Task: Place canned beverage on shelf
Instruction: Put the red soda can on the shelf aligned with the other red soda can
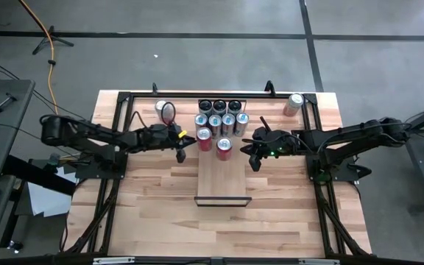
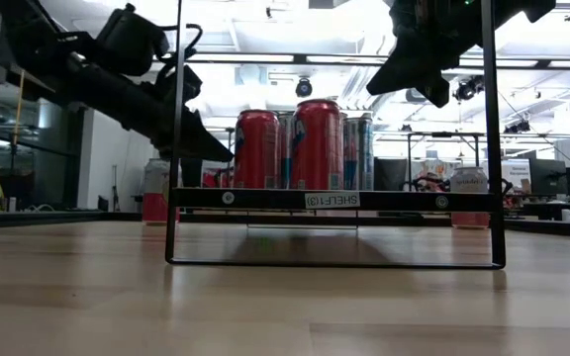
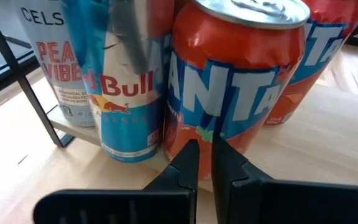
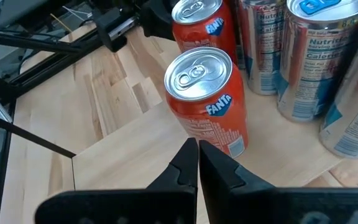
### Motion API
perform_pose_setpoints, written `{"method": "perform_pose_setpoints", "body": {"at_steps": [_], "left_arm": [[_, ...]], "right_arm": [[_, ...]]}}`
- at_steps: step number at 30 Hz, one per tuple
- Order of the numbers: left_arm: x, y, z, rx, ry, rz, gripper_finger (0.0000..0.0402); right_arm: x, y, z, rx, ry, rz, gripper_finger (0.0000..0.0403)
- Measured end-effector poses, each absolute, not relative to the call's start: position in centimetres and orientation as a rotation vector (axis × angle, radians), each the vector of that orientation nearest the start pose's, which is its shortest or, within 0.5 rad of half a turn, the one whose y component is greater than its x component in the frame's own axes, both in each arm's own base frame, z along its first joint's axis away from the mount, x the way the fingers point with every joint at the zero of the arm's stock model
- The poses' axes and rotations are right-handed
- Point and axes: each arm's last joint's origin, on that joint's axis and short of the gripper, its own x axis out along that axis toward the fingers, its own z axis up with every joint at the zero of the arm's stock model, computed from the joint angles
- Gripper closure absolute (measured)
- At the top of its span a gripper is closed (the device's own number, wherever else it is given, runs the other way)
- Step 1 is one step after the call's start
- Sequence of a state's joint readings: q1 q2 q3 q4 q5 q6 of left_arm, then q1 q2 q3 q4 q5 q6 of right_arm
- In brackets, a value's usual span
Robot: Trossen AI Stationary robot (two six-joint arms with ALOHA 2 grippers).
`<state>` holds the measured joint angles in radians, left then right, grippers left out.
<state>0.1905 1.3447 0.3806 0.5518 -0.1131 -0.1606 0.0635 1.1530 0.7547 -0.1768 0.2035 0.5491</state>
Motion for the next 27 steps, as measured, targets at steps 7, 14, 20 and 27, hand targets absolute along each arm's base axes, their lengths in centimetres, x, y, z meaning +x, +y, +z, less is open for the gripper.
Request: {"method": "perform_pose_setpoints", "body": {"at_steps": [7, 14, 20, 27], "left_arm": [[22.8, 4.7, 15.5, -0.174, 0.442, 0.336, 0.0401], [21.4, 4.7, 16.6, -0.161, 0.477, 0.4, 0.0401], [21.0, 4.7, 17.5, -0.164, 0.433, 0.428, 0.0401], [20.9, 4.7, 17.6, -0.178, 0.423, 0.443, 0.0401]], "right_arm": [[23.9, 1.2, 24.8, 0.45, 0.598, -0.233, 0.0403], [25.6, 1.5, 22.2, 0.47, 0.713, -0.204, 0.0403], [28.4, 1.7, 19.6, 0.531, 0.682, -0.225, 0.0403], [29.1, 1.3, 19.3, 0.536, 0.59, -0.373, 0.0403]]}}
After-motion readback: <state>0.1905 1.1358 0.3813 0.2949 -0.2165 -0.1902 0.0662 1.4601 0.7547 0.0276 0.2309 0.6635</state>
